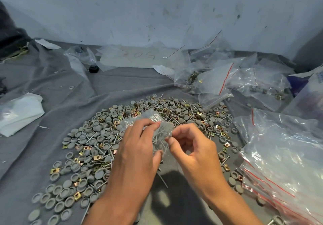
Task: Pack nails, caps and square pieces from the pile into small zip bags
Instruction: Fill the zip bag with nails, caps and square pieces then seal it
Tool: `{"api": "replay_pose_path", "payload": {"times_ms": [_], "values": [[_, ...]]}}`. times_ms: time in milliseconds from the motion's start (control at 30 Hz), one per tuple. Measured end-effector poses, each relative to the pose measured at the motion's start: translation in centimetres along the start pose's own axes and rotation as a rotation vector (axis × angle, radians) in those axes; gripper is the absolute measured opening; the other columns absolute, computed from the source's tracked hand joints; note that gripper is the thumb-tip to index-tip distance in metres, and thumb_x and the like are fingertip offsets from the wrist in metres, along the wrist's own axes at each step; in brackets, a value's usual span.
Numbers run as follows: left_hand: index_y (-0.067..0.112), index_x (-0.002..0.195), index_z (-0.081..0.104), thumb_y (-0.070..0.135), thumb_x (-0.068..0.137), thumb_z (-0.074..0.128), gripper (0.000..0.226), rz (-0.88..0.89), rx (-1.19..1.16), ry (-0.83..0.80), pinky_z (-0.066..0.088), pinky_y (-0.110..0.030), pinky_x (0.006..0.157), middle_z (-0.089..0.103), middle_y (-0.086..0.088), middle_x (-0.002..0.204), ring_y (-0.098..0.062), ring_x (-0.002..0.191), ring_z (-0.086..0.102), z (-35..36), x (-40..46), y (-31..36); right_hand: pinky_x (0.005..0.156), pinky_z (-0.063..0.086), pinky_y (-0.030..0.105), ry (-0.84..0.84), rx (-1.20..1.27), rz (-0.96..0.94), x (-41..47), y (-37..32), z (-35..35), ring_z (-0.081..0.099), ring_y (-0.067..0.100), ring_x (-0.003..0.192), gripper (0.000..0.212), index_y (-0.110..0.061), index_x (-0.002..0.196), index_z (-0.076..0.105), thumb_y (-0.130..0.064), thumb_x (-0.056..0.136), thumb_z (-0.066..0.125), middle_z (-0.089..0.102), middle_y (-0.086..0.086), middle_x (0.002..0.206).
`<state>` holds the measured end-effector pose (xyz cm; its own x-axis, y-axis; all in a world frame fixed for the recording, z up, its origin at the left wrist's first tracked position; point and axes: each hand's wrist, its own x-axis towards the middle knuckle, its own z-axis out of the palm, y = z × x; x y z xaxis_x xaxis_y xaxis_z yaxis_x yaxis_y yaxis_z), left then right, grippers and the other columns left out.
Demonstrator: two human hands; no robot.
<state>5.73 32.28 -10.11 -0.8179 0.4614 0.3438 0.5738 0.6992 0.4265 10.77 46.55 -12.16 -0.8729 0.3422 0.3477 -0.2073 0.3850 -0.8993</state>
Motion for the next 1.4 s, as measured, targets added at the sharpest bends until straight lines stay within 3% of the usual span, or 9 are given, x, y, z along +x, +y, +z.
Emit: {"api": "replay_pose_path", "payload": {"times_ms": [167, 367, 533, 733, 933, 1133, 1200, 1267, 1400], "values": [[0.018, 0.137, 0.055, 0.020, 0.068, 0.089, 0.077, 0.004, 0.006, -0.006, 0.040, -0.024, 0.107, 0.047, 0.011, 0.130, -0.008, 0.121, 0.049, 0.1, 0.0, 0.0, 0.079, 0.056, 0.014, -0.021, -0.200, -0.126, -0.1, 0.1, 0.6, 0.070, 0.000, 0.093, 0.023, -0.019, 0.109, 0.074, -0.010, 0.088, 0.075, 0.070, -0.016, 0.106], [0.016, 0.137, 0.056, 0.024, 0.068, 0.088, 0.076, -0.025, 0.036, 0.005, 0.035, -0.025, 0.108, 0.050, 0.009, 0.128, -0.007, 0.118, 0.050, -0.1, 0.0, -0.2, 0.080, 0.049, 0.015, 0.101, -0.404, -0.119, 0.6, 1.3, -0.9, 0.062, 0.002, 0.093, 0.023, -0.026, 0.096, 0.069, -0.005, 0.086, 0.069, 0.063, -0.020, 0.096], [0.017, 0.136, 0.057, 0.025, 0.066, 0.089, 0.077, -0.048, 0.035, 0.010, 0.033, -0.025, 0.108, 0.052, 0.009, 0.129, -0.007, 0.116, 0.052, -0.2, 0.1, -0.4, 0.096, 0.047, 0.027, -0.049, -0.684, -0.022, 1.5, 4.2, -2.0, 0.055, 0.007, 0.105, 0.025, -0.030, 0.115, 0.069, -0.020, 0.092, 0.070, 0.059, -0.011, 0.110], [0.018, 0.136, 0.057, 0.026, 0.066, 0.089, 0.077, -0.035, 0.026, 0.024, 0.034, -0.022, 0.106, 0.050, 0.012, 0.127, -0.005, 0.115, 0.051, -0.2, 0.2, -0.5, 0.095, 0.043, 0.031, -0.242, -0.868, -0.003, 4.2, 4.4, -0.8, 0.049, 0.016, 0.115, 0.036, -0.034, 0.132, 0.061, -0.037, 0.096, 0.064, 0.056, -0.007, 0.119], [0.018, 0.133, 0.058, 0.025, 0.063, 0.091, 0.078, -0.034, 0.031, 0.040, 0.037, -0.025, 0.104, 0.051, 0.011, 0.126, -0.008, 0.113, 0.054, -0.2, 0.2, -0.8, 0.086, 0.043, 0.032, -0.298, -1.045, -0.108, 4.3, 4.5, -1.0, 0.049, 0.021, 0.108, 0.020, -0.023, 0.122, 0.056, -0.026, 0.103, 0.053, 0.055, -0.002, 0.115], [0.018, 0.133, 0.058, 0.025, 0.064, 0.090, 0.077, -0.027, 0.022, 0.060, 0.035, -0.025, 0.106, 0.050, 0.012, 0.125, -0.005, 0.114, 0.051, -0.1, 0.1, -0.9, 0.079, 0.038, 0.021, -0.220, -0.927, -0.064, 2.9, 5.2, -2.1, 0.051, 0.010, 0.099, 0.020, -0.023, 0.120, 0.059, -0.026, 0.105, 0.046, 0.056, -0.008, 0.113], [0.018, 0.133, 0.058, 0.026, 0.064, 0.090, 0.077, -0.024, 0.032, 0.048, 0.035, -0.025, 0.105, 0.050, 0.012, 0.126, -0.006, 0.114, 0.052, 0.0, 0.1, -0.9, 0.077, 0.037, 0.011, -0.158, -0.732, 0.037, 3.2, 4.6, -2.4, 0.053, 0.005, 0.095, 0.016, -0.024, 0.116, 0.061, -0.023, 0.105, 0.049, 0.059, -0.011, 0.110], [0.017, 0.134, 0.058, 0.026, 0.064, 0.090, 0.077, -0.028, 0.040, 0.044, 0.036, -0.025, 0.105, 0.050, 0.011, 0.126, -0.007, 0.114, 0.053, 0.1, 0.1, -0.9, 0.072, 0.041, 0.011, -0.138, -0.490, 0.108, 3.3, 3.4, -2.8, 0.058, 0.004, 0.090, 0.010, -0.030, 0.106, 0.061, -0.024, 0.104, 0.054, 0.063, -0.015, 0.099], [0.017, 0.132, 0.059, 0.024, 0.063, 0.091, 0.077, -0.023, 0.007, 0.058, 0.039, -0.024, 0.102, 0.050, 0.011, 0.125, -0.006, 0.114, 0.050, 0.3, 0.2, -0.8, 0.069, 0.042, 0.011, -0.083, -0.273, -0.098, 2.5, -0.1, -2.5, 0.060, 0.005, 0.085, 0.005, -0.034, 0.100, 0.062, -0.034, 0.099, 0.058, 0.063, -0.017, 0.090]]}}
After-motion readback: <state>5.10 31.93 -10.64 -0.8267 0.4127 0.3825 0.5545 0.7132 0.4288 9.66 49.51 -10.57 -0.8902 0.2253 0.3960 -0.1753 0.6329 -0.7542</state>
